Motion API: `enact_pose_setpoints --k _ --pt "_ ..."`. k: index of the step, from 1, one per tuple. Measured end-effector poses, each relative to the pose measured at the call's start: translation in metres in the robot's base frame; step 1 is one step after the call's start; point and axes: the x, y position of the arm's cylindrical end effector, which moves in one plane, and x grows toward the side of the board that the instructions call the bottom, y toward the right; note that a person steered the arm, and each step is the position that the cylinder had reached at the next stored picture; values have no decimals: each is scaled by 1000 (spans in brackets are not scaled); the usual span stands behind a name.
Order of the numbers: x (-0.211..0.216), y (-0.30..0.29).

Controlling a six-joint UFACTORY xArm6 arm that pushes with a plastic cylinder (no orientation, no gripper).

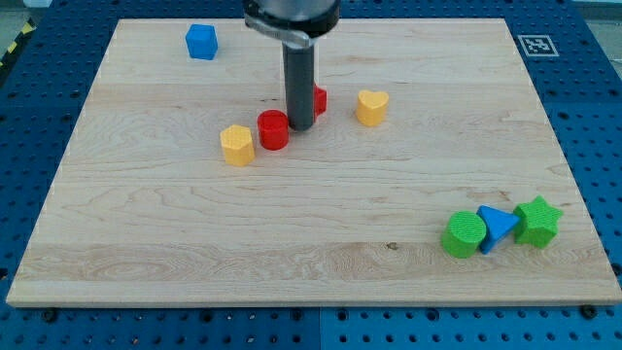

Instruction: Move the red star to the top left of the yellow heart

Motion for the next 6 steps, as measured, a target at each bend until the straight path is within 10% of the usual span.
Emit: enact_pose_setpoints --k 4,6 --pt "-12 -23" --pt "-43 60"
